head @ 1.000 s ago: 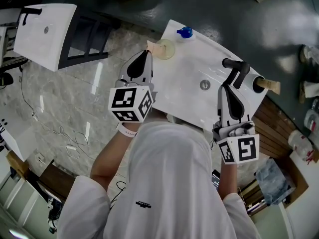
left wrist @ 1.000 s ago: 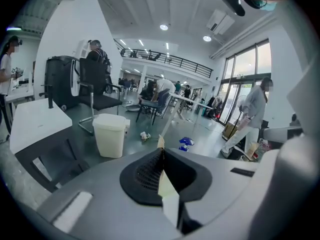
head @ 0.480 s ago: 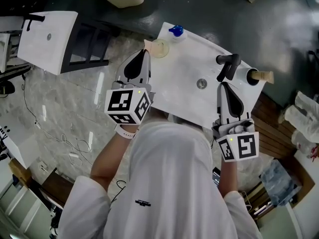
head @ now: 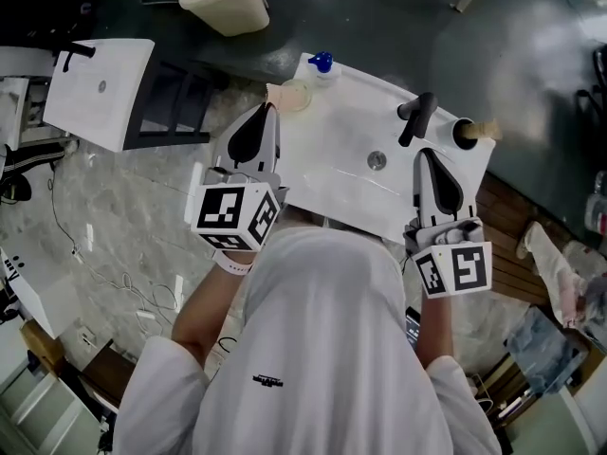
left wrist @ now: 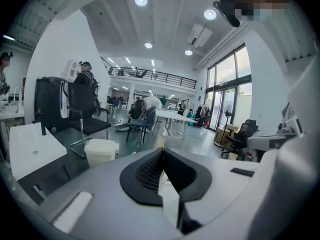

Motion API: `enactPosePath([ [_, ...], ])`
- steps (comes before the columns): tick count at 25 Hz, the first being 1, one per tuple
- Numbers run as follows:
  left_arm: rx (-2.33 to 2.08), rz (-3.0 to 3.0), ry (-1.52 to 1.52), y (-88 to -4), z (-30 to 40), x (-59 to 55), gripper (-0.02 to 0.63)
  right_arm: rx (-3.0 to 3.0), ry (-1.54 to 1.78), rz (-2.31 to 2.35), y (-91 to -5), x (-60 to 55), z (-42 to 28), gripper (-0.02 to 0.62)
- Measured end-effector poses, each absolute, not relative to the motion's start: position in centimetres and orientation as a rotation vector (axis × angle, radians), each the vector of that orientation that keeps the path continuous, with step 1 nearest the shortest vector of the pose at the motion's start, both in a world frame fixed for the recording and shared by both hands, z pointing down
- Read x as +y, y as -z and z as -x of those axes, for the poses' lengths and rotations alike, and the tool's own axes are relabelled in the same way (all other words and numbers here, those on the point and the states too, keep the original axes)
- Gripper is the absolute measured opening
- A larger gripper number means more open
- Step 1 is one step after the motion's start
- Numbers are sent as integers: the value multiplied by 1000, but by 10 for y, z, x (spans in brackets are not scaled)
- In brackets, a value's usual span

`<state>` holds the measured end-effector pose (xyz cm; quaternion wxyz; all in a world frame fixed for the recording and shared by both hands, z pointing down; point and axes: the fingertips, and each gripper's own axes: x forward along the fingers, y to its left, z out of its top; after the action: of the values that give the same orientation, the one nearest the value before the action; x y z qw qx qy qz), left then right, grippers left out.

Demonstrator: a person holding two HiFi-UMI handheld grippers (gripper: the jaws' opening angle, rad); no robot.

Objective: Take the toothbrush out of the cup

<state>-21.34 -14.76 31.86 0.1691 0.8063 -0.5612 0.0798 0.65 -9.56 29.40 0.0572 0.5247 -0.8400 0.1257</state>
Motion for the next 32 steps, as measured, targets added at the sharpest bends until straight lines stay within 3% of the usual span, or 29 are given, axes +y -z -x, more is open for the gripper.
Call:
enactPosePath([
  [32, -1290, -2492, -334, -308, 143, -77, 6, -2344, -314, -1887, -280, -30, -88, 8],
])
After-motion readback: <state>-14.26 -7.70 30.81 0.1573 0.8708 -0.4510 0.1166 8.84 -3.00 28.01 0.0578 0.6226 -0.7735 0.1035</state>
